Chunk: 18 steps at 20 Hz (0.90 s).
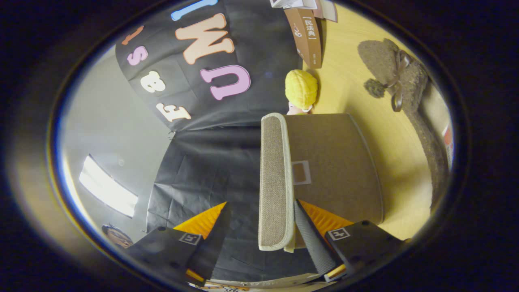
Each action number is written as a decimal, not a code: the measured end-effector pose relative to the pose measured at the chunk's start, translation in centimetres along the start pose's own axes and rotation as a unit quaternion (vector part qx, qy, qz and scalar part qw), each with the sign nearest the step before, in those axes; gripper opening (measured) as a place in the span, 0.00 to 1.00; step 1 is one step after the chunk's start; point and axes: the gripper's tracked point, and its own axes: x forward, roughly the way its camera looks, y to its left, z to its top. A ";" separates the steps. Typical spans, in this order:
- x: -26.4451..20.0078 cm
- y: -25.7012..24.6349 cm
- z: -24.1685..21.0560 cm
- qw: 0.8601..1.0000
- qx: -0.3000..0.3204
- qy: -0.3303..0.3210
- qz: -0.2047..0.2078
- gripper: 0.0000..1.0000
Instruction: Open the storage box then place both shoes into the box .Put the left shoe in first, then the right shoe, with the right side of both shoes facing outward in a uniform manner.
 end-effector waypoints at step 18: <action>3.7 5.9 -3.5 0.996 -0.071 0.042 0.039 0.05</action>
